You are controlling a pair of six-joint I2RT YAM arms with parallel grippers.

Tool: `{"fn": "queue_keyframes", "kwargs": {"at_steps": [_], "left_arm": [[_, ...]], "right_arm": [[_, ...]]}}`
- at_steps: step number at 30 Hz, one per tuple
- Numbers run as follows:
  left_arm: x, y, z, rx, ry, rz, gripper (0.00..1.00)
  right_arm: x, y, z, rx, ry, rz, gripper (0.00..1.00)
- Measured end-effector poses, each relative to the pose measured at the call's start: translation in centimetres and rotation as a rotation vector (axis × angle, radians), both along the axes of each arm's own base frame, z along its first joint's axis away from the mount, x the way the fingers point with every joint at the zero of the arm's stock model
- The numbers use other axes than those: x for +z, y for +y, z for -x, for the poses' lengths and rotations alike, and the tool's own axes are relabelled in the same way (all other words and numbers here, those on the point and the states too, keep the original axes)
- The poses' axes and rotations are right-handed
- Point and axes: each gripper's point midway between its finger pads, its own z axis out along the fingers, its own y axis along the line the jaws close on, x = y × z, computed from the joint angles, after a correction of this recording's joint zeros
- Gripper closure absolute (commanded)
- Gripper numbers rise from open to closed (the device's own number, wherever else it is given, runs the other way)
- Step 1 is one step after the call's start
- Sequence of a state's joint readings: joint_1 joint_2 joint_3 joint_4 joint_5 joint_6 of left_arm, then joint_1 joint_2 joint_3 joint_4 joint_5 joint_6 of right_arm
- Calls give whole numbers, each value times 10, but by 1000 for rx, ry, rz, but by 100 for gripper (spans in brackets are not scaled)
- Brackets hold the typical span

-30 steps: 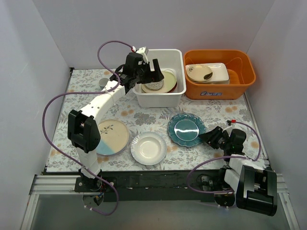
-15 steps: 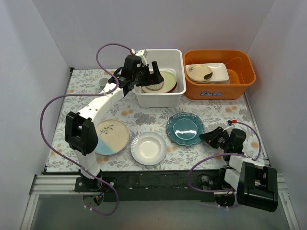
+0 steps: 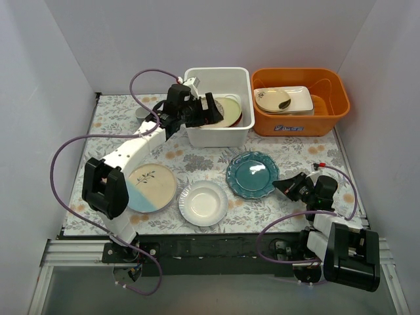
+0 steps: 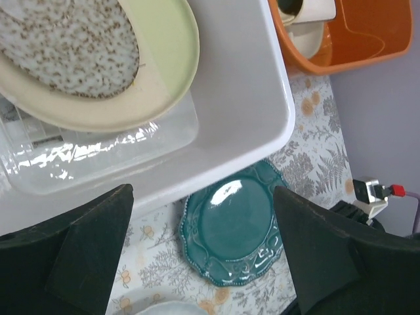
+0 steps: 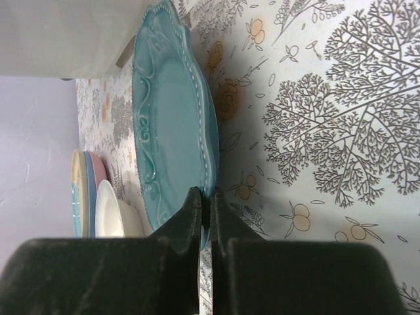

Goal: Place the plates into the plastic bin on the countertop
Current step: Pick up the plate at the center of the board.

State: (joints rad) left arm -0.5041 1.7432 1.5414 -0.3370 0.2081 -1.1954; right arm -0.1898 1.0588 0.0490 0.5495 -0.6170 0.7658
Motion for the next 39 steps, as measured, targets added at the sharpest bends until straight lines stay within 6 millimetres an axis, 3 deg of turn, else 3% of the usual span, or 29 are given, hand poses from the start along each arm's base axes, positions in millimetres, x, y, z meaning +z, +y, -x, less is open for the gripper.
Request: {"fn": "queue_keyframes", "kwargs": {"at_steps": [6, 14, 27, 33, 39], "left_arm": [[-4, 6, 34, -41, 21, 47, 12], [-1, 7, 95, -155, 13, 174, 13], [-55, -25, 173, -333, 86, 188, 13], [-75, -32, 181, -331, 114, 190, 14], [-134, -35, 171, -269, 234, 131, 17]], "right_arm": [[15, 1, -1, 4, -58, 1, 99], [35, -1, 4, -9, -137, 34, 99], [34, 0, 11, -16, -119, 35, 99], [33, 0, 15, -15, -112, 39, 99], [22, -4, 18, -35, -67, 57, 99]]}}
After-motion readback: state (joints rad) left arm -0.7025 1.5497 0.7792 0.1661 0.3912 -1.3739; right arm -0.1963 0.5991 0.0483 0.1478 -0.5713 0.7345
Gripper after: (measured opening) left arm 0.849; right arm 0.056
